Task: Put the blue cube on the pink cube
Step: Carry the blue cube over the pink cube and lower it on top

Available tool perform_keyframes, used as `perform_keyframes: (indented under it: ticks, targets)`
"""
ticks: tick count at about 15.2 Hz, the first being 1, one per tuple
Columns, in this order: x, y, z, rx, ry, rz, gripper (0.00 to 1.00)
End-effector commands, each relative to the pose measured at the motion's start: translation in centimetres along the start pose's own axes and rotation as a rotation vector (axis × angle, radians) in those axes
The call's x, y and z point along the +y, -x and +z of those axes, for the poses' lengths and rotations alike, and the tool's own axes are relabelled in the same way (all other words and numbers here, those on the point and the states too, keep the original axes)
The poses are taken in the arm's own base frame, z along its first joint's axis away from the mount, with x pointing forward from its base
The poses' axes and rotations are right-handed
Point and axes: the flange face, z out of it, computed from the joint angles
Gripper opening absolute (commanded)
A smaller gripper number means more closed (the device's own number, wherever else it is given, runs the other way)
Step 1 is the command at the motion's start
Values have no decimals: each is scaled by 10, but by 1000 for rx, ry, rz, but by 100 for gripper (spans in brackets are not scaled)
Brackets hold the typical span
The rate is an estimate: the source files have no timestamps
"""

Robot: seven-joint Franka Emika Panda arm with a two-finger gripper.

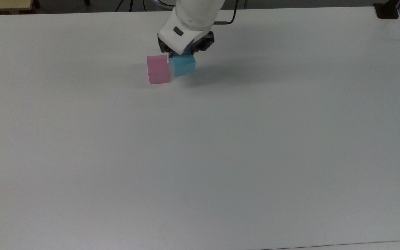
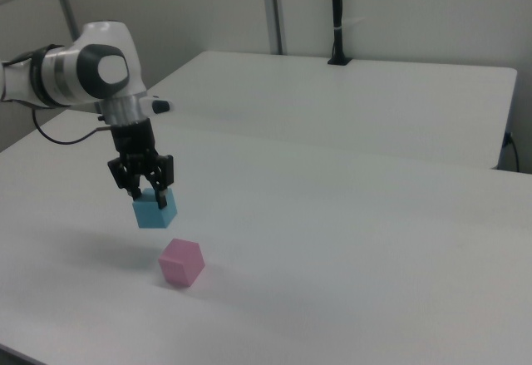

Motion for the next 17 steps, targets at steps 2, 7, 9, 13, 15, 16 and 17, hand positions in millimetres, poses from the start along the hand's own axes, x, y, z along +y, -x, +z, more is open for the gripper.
perform_keyframes:
  ticks: [2, 7, 9, 13, 15, 16, 17]
  targets:
    - [41, 19, 20, -47, -2, 32, 37]
    - [69, 38, 34, -72, 22, -19, 37]
    - [68, 39, 39, -80, 32, -25, 37]
    - [65, 38, 45, -93, 32, -24, 37]
    - [66, 37, 46, -90, 29, -11, 37]
    - [66, 37, 45, -87, 25, -7, 37]
    - [65, 36, 44, -82, 25, -2, 37]
